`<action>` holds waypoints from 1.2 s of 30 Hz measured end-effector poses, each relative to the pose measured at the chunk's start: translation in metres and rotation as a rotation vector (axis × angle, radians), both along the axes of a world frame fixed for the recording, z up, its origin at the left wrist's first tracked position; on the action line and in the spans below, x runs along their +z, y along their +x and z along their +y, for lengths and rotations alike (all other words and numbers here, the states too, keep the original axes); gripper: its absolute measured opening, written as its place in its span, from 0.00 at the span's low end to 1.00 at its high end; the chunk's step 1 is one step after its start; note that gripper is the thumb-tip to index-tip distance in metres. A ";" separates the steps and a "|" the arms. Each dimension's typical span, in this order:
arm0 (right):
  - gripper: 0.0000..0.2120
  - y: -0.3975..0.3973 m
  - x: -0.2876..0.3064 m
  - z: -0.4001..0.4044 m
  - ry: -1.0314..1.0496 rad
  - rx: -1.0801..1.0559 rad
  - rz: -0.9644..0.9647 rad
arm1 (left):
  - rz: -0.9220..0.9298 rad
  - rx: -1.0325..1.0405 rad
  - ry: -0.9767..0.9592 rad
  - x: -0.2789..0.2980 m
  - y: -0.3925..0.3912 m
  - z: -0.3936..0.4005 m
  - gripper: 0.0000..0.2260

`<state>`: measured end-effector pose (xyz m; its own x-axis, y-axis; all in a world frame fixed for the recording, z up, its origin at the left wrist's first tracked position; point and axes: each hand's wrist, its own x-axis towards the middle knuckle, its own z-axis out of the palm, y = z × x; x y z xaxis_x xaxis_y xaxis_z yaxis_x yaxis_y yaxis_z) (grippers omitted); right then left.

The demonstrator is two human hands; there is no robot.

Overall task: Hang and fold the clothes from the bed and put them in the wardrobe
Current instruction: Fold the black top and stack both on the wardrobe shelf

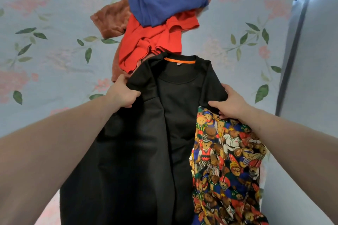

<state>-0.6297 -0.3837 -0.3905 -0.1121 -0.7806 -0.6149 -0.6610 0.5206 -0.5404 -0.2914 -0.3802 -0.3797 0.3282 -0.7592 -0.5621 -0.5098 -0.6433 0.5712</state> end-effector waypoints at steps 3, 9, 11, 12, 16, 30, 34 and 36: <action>0.22 0.004 0.024 -0.007 0.053 -0.042 -0.081 | 0.121 -0.046 0.132 0.018 0.001 -0.006 0.20; 0.11 0.000 0.067 -0.026 -0.020 0.146 0.007 | 0.190 -0.044 0.153 0.068 0.007 -0.019 0.04; 0.16 -0.001 0.080 -0.031 -0.107 0.047 -0.058 | 0.209 0.031 -0.016 0.083 0.010 -0.026 0.07; 0.19 -0.001 0.089 -0.034 -0.141 -0.025 -0.108 | 0.218 0.082 -0.100 0.092 0.010 -0.030 0.09; 0.25 0.000 0.129 -0.047 -0.320 -0.181 -0.263 | 0.289 0.169 -0.364 0.136 0.006 -0.046 0.12; 0.24 -0.040 0.091 0.061 -0.342 0.440 0.095 | -0.077 -0.594 -0.197 0.096 0.046 0.069 0.15; 0.20 -0.040 0.064 0.102 -0.332 0.518 0.166 | -0.186 -0.786 -0.051 0.078 0.051 0.113 0.20; 0.17 -0.040 0.054 0.114 -0.318 0.517 0.216 | -0.239 -0.893 0.054 0.071 0.049 0.126 0.23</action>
